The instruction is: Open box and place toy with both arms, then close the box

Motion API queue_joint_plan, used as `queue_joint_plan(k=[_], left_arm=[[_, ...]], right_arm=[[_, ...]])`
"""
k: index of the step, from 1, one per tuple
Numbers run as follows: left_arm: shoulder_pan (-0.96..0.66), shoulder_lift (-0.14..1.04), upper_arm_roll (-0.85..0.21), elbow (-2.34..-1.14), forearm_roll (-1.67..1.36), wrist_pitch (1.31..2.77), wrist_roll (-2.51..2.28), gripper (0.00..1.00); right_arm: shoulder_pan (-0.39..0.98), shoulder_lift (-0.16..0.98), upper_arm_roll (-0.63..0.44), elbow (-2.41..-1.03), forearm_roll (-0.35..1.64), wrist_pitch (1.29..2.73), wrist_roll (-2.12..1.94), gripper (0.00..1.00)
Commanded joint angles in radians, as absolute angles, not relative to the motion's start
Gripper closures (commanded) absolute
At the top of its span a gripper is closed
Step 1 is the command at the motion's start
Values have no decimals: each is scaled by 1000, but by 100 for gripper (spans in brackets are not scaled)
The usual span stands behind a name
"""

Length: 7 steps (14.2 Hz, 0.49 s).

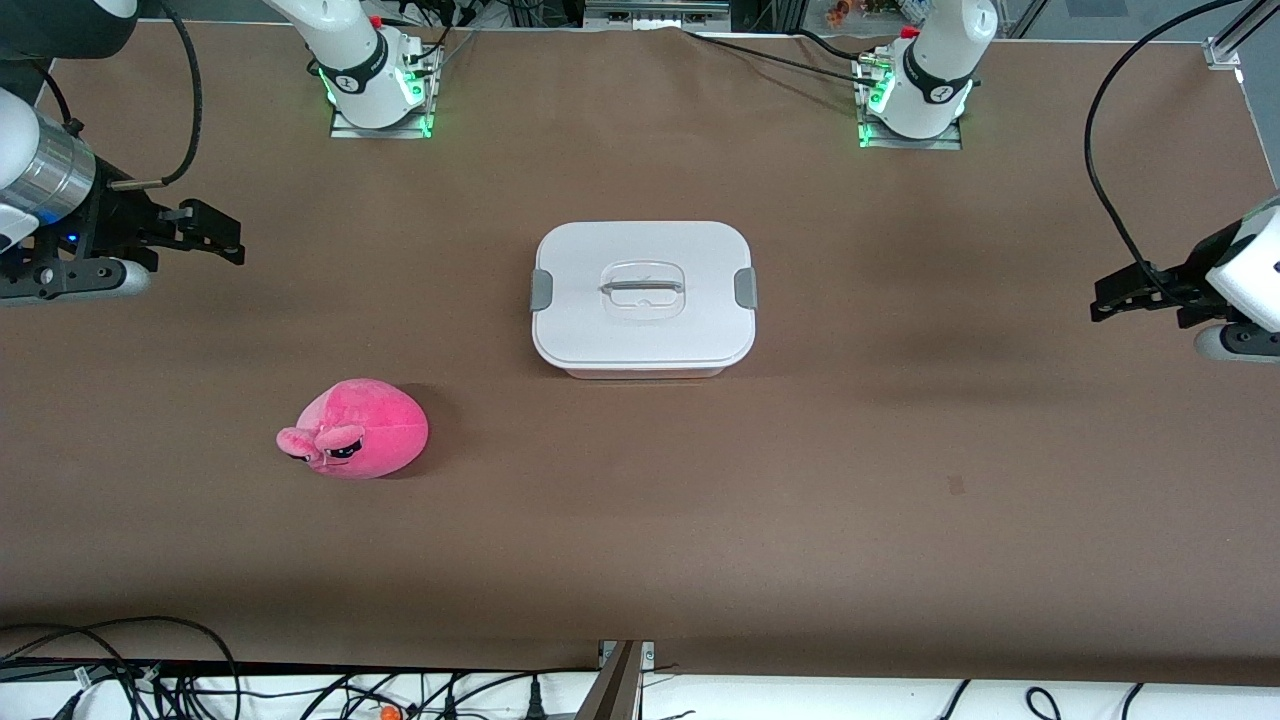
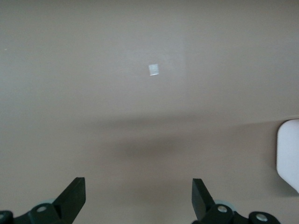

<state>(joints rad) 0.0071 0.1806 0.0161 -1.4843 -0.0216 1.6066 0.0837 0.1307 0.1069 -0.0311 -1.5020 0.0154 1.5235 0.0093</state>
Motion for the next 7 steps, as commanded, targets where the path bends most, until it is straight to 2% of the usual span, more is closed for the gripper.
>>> queue_joint_plan(k=[1,4,7], left_arm=[[-18,201,-18,-1456,-66,1592,84,0],[-79,225,-90,-1456,-71,1592,83,0],[-211,253,-103,-1454,-72,1594,78,0]], right_arm=[[121,106,-17,-1494,0,1523,18,0],[121,104,-17,-1494,0,1525,18,0],[121,106,-17,-1494,0,1525,18,0]])
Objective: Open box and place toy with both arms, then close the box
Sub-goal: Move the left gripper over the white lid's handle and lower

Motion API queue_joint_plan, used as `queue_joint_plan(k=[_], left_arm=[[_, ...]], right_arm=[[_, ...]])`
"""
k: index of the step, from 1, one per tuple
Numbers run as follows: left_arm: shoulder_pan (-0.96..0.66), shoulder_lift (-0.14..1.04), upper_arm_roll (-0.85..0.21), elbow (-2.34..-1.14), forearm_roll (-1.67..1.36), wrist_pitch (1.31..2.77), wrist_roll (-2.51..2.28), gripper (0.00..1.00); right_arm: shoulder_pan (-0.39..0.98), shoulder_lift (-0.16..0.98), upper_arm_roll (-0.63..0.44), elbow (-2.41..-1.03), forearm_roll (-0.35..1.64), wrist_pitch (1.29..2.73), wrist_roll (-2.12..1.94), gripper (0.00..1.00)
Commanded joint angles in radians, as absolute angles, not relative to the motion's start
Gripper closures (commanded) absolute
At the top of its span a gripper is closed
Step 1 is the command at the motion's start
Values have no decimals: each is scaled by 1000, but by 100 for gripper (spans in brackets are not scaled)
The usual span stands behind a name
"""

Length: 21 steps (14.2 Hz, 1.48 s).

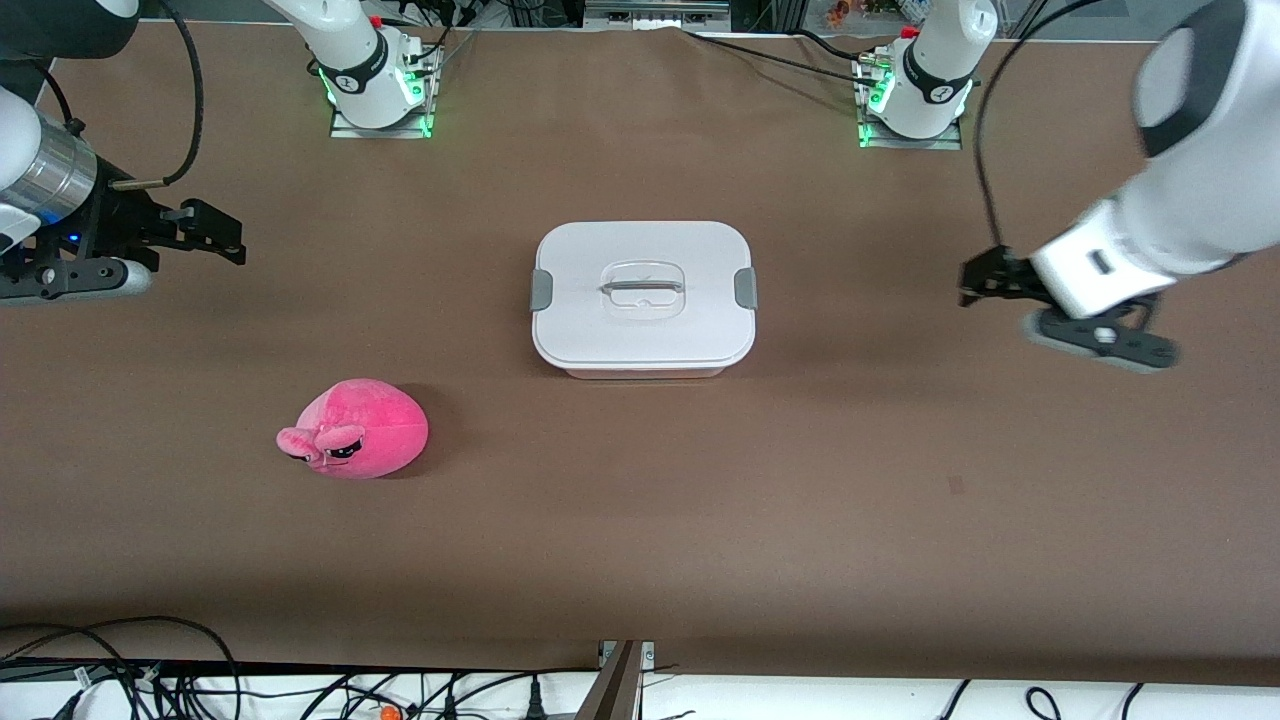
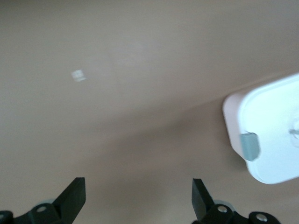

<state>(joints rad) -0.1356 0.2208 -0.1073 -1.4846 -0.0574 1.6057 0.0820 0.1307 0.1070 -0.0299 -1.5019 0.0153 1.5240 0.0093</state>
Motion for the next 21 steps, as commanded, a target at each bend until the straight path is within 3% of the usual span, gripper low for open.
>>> queue_joint_plan(k=[1,5,10,17,21], left_arm=[[-259,265,-103,-1454,-74,1597,78,0],[-446,363,-106,-1379,-97,1601,124,0],[-596,469,-107,-1344,-114,1764,218,0],[-676,557,-106,-1367,-9,1931,469,0],[-710,558,-106,-1399,40,1931,537,0]], right_arm=[[121,106,-17,-1494,0,1525,18,0],[121,106,-17,-1494,0,1525,18,0],[121,104,-15,-1494,2,1525,18,0],[121,104,-15,-1493,3,1525,18,0],[121,106,-15,-1493,3,1525,18,0]])
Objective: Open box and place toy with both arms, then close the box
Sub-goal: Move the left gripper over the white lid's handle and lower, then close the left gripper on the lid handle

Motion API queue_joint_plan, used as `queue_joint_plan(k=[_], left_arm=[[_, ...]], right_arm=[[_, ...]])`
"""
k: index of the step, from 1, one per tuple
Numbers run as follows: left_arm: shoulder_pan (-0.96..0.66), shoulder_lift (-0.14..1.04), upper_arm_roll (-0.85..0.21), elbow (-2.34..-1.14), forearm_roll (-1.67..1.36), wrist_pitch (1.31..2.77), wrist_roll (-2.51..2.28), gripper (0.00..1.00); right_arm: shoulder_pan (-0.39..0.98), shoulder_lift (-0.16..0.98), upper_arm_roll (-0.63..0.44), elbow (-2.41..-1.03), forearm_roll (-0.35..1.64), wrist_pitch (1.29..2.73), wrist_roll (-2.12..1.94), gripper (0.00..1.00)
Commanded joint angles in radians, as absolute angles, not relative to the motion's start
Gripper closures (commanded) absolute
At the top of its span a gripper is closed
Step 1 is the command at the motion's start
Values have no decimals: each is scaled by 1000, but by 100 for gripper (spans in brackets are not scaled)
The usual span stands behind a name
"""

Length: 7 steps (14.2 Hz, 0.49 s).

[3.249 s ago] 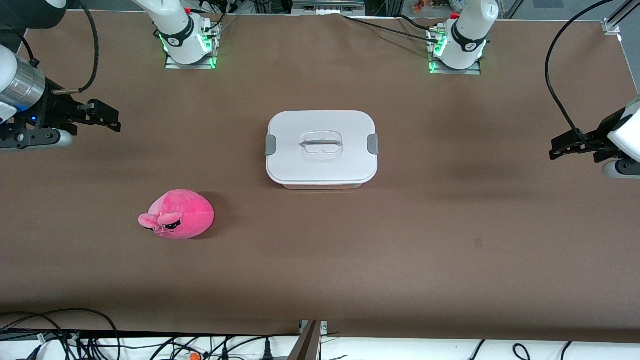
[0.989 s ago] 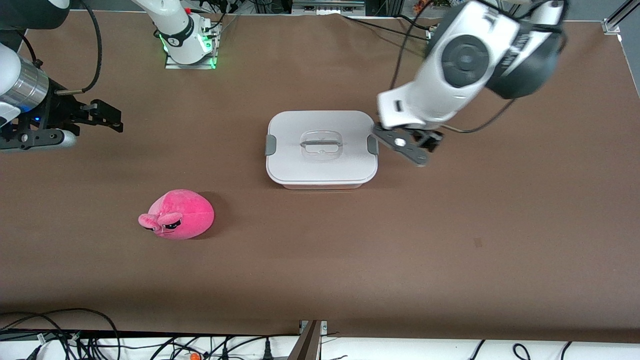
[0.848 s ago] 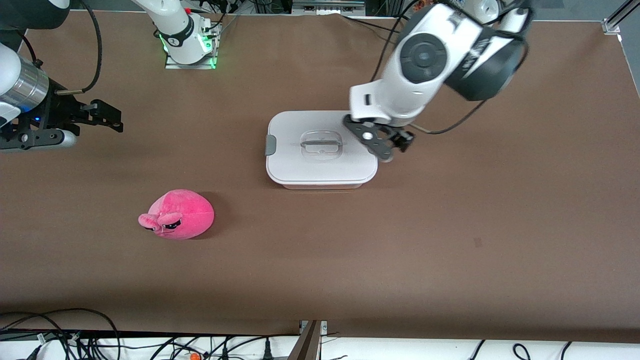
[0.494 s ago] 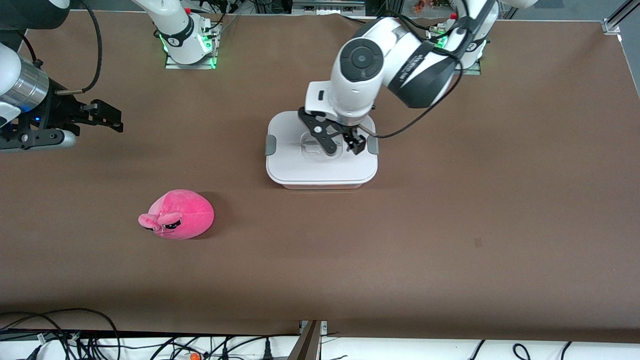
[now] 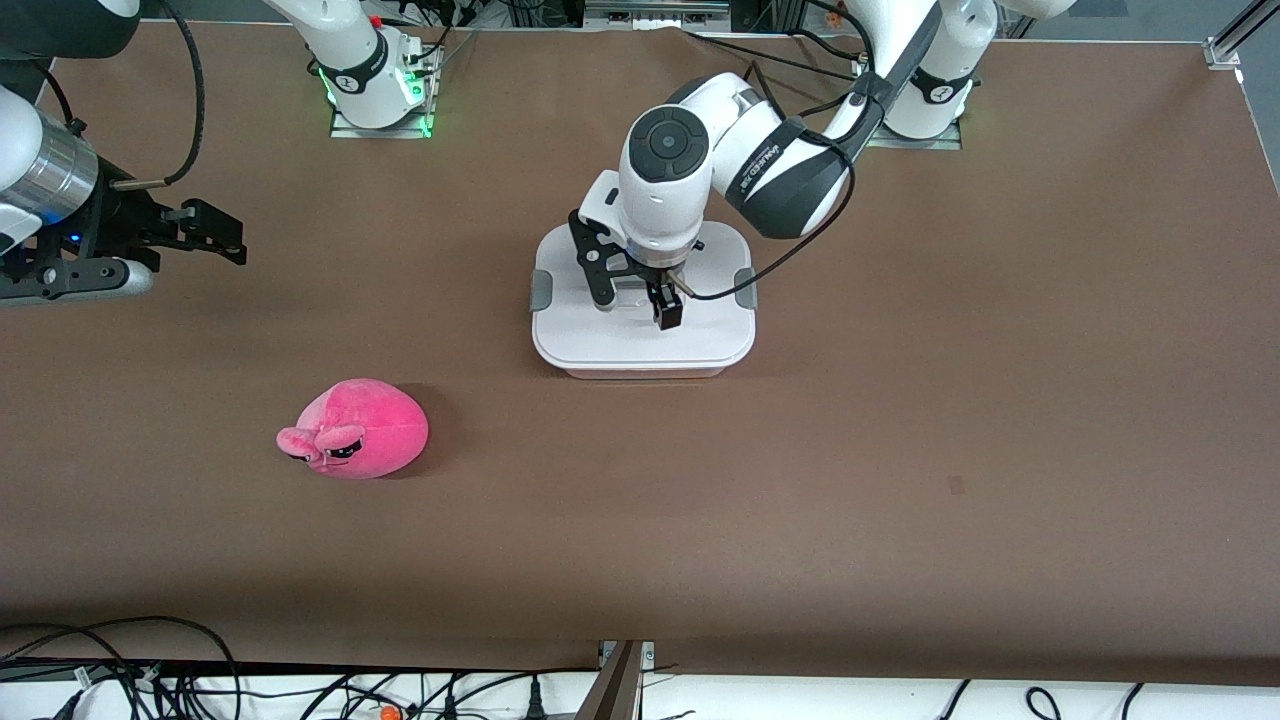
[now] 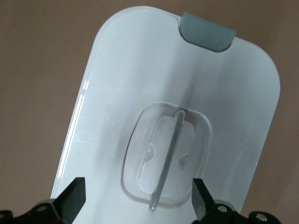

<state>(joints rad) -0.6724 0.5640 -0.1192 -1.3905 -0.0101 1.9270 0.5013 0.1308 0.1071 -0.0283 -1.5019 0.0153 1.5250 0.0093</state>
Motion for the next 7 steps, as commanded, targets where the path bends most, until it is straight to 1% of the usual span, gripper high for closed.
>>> queue_joint_plan(k=[1,3,7], left_arm=[[-722,558,-106,-1408,63,1933,537,0],[-744,566,-106,-1413,103,1939,534,0],[-756,565,-106,-1476,130,1982,519,0]], right_arm=[[121,104,-17,-1493,3,1525,18,0],[121,106,-15,-1493,3,1525,18,0],[121,104,-17,-1491,3,1525,18,0]])
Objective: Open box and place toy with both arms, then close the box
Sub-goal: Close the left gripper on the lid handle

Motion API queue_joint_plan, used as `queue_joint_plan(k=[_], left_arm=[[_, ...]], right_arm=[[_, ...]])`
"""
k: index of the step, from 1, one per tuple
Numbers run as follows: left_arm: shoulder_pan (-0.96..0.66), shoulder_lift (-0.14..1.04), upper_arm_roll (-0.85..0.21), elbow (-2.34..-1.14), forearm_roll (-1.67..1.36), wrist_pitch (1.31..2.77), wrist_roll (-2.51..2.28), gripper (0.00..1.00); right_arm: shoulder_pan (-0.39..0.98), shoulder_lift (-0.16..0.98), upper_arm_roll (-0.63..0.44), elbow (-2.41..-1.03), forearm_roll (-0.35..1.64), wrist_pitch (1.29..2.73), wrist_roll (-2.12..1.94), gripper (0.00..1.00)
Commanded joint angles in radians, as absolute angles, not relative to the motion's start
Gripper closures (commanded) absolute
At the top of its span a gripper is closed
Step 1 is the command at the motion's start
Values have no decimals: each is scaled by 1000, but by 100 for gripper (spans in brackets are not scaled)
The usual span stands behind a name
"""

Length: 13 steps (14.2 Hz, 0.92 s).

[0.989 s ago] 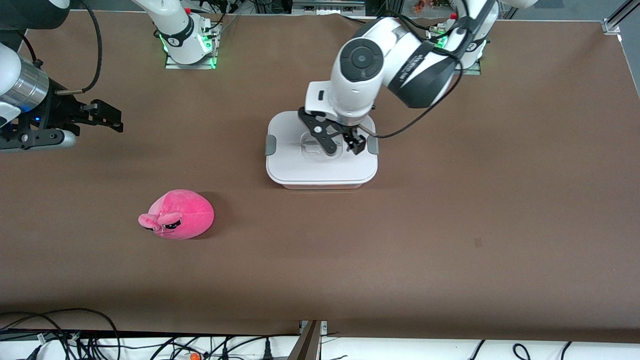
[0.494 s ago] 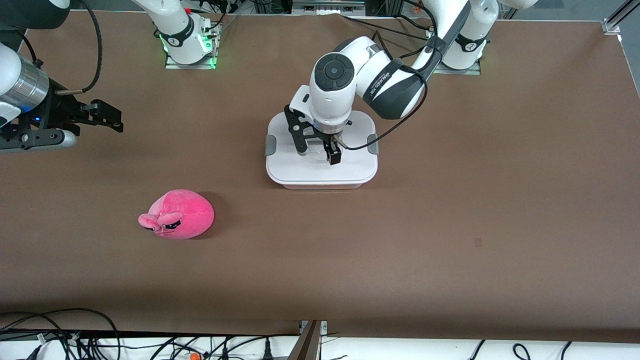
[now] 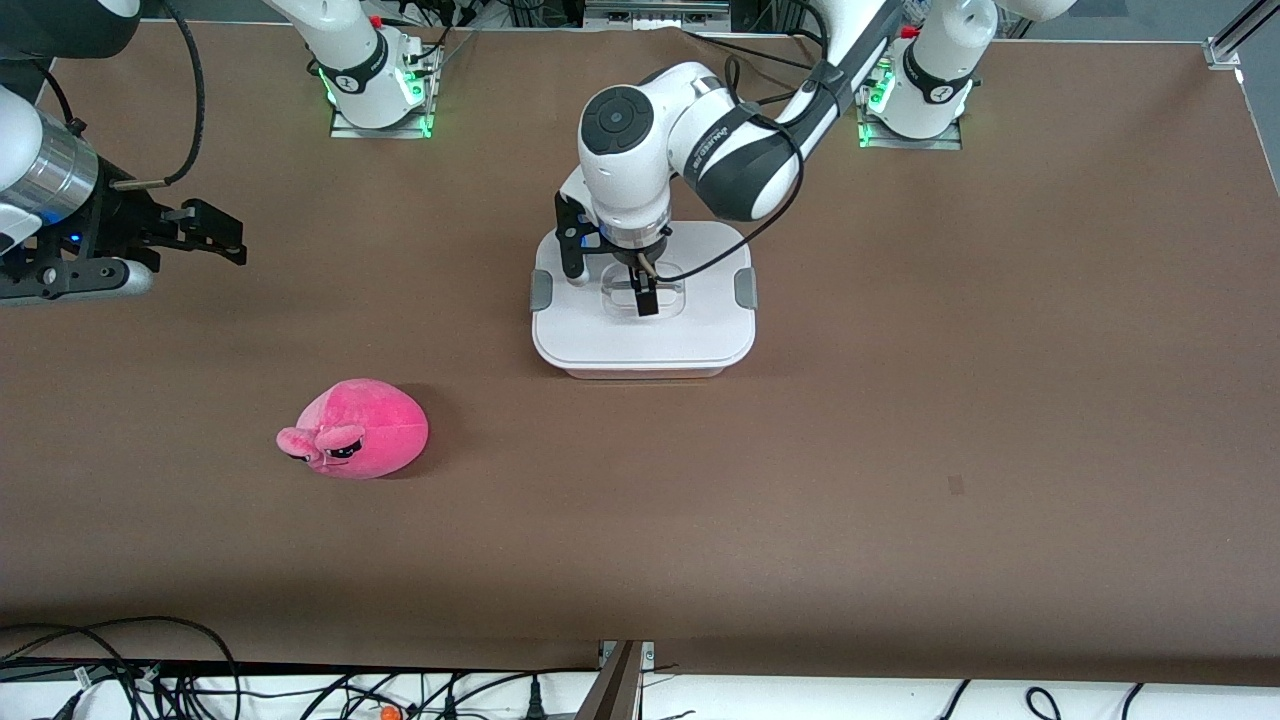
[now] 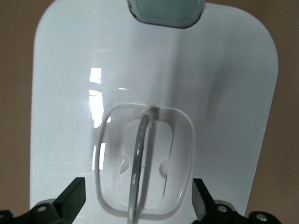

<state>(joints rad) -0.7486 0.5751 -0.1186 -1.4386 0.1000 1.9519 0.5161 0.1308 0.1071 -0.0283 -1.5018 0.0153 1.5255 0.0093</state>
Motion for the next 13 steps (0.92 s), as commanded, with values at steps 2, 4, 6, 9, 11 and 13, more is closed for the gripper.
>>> queue_joint_plan(k=[2,4,6,9,11,13], left_arm=[[-765,560,-106,-1488,130,1980,503,0],[-769,551,-106,-1489,130,1971,488,1],[-794,543,-101,-1488,138,1951,474,56],[-795,541,-104,-1482,146,1931,433,97],[-792,543,-104,-1479,149,1931,437,100],[-793,542,-104,-1474,152,1930,433,100]], right_arm=[[121,104,-17,-1491,3,1526,18,0],[121,106,-15,-1489,3,1528,18,0],[121,104,-15,-1489,2,1528,18,0],[121,106,-15,-1489,2,1531,18,0],[121,106,-15,-1489,2,1531,18,0],[121,106,-15,-1489,2,1531,18,0]])
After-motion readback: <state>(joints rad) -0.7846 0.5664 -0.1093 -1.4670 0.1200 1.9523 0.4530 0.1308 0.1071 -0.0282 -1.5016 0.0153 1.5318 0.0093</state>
